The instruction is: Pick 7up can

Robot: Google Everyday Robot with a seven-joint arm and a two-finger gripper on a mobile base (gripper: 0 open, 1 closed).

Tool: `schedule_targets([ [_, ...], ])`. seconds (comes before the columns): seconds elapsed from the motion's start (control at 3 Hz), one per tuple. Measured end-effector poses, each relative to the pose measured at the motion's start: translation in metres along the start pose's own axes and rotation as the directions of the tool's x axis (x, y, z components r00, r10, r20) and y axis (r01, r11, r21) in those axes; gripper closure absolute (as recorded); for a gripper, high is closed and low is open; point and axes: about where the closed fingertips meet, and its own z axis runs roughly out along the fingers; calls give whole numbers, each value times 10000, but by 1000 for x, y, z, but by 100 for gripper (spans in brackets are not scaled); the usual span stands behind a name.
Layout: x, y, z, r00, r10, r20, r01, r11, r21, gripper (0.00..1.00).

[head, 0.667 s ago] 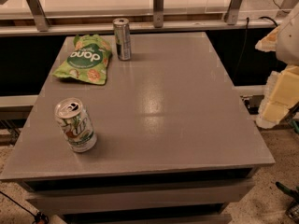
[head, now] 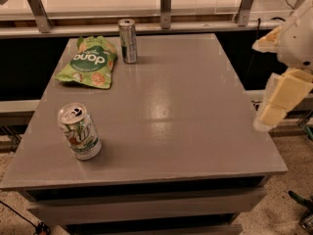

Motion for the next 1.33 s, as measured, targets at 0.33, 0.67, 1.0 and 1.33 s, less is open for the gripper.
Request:
schedule_targets([
  [0.33,-83,-4,47,9543,-1449,2614,1594,9866,-352,0],
  [0.67,-174,17,79,8542,-2386,4621,3131,9454,-906,0],
  [1.0,-242,42,99,7496,-2798,5998,4479,8817,-1485,0],
  [1.33,-273,68,108,6889,-2918,6635,5486,8082,-2142,0],
])
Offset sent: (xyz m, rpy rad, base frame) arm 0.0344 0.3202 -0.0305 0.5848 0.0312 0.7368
